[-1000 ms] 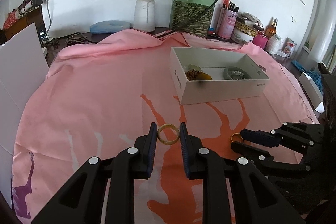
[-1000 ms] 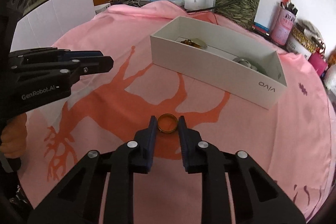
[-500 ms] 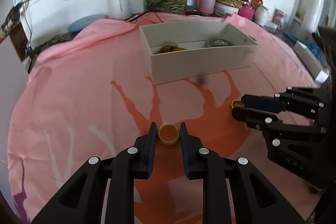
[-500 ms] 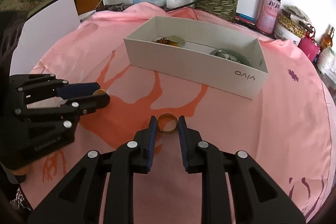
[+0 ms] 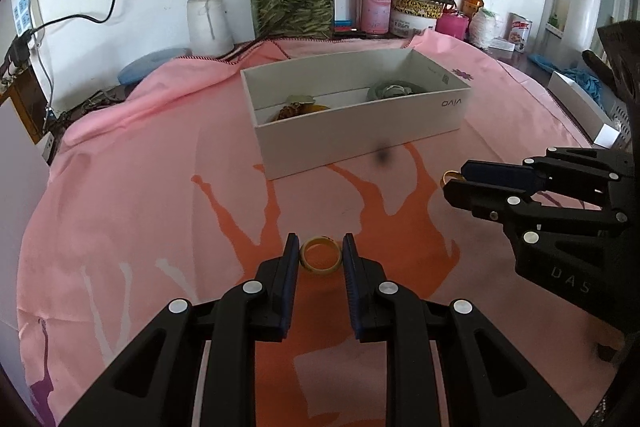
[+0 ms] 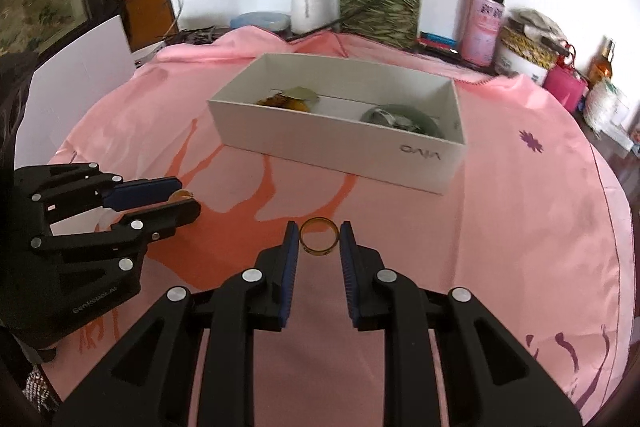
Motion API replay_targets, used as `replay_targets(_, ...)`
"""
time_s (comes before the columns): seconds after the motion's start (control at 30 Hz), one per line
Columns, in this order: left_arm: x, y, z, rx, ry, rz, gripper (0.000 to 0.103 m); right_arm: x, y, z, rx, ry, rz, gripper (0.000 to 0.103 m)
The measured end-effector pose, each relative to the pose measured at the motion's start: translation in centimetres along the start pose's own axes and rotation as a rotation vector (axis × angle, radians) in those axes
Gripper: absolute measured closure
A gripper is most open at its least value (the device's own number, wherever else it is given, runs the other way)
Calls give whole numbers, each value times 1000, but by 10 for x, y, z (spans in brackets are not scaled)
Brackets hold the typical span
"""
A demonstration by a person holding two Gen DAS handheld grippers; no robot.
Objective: Organize jewelry
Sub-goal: 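Carry both rings over the white box with both tools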
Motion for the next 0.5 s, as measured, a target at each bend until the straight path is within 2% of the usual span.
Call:
replay_targets(0.13, 8, -3, -6, -2, 9, 30, 81, 9, 7, -1, 0, 8, 40, 83)
replay_targets(0.27, 11, -12, -17, 12, 4, 34, 81, 7, 6, -3, 14, -2, 27, 83)
replay_targets(0.5, -7, -48, -24, -7, 6, -49, 81, -14, -16, -13, 48, 13, -57, 83)
Point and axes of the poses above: each gripper's, at about its wrist camera, not at the fingertips, and x roughly the way its jaws point, z to its left, y to its underside, the point moved 9 cm from there along x, roughly the way its jaws point, and after that the axes turned 14 degrees about -y, right-handed, at the moved point
